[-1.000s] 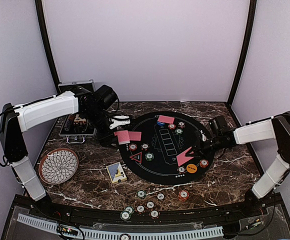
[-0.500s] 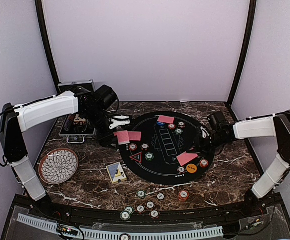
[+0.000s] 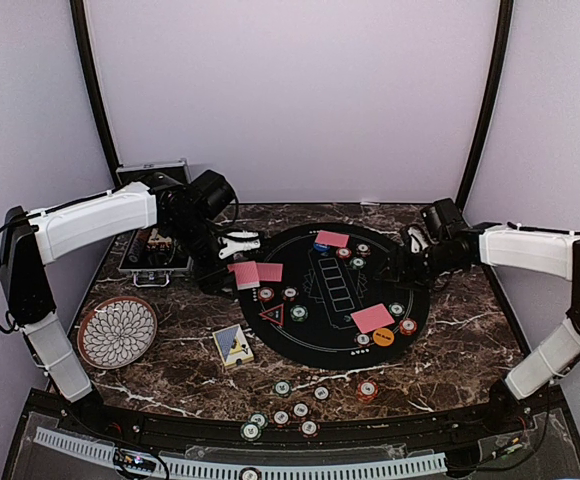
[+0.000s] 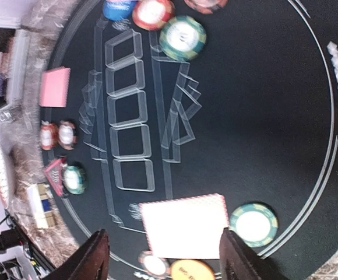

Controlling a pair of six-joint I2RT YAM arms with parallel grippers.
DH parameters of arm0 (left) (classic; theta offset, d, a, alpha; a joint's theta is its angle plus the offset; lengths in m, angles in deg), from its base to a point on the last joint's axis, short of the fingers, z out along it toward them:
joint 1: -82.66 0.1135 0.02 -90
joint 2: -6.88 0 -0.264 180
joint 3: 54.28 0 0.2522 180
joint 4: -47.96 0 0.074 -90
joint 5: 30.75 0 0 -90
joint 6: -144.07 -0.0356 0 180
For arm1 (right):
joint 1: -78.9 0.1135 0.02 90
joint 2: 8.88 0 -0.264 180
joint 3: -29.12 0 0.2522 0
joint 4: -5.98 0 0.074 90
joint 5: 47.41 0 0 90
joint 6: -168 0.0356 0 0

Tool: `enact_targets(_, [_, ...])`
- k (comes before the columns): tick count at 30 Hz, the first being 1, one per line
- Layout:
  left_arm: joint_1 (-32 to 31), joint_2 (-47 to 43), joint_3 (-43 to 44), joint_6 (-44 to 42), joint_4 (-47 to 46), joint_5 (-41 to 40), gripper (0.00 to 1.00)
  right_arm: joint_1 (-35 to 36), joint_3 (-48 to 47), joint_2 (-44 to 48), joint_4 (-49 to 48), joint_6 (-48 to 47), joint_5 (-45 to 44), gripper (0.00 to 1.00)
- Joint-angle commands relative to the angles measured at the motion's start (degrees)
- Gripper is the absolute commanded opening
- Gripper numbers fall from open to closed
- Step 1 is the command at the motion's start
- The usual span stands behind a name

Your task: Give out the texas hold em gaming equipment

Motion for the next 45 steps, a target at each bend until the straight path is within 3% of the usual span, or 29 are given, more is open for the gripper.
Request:
enact_targets(1, [0.2, -1.3, 2.1, 0.0, 1.5, 1.5, 0.0, 3.0, -0.8, 2.3, -7.0, 5.8, 5.9, 0.7])
enact_targets(9, [0.2, -1.2, 1.5, 0.5, 1.1, 2.0, 0.0, 12.4, 0.1, -1.6, -27.6, 20.8, 13.9, 0.91])
enact_targets(12, [0.2, -1.2, 1.3, 0.8, 0.7, 2.0, 0.0, 15.0, -1.2, -4.6, -32.6, 24.1, 15.3, 0.95])
enact_targets(31, [0.3, -1.4, 1.7, 1.0, 0.4, 2.1, 0.0, 25.1, -14.7, -23.3, -49.5, 34.9, 20.8, 0.95])
enact_targets(45, [0.2, -1.8, 1.9, 0.9, 0.7, 2.1, 0.0, 27.8, -21.3, -31.8, -58.2, 42.4, 23.0, 0.91])
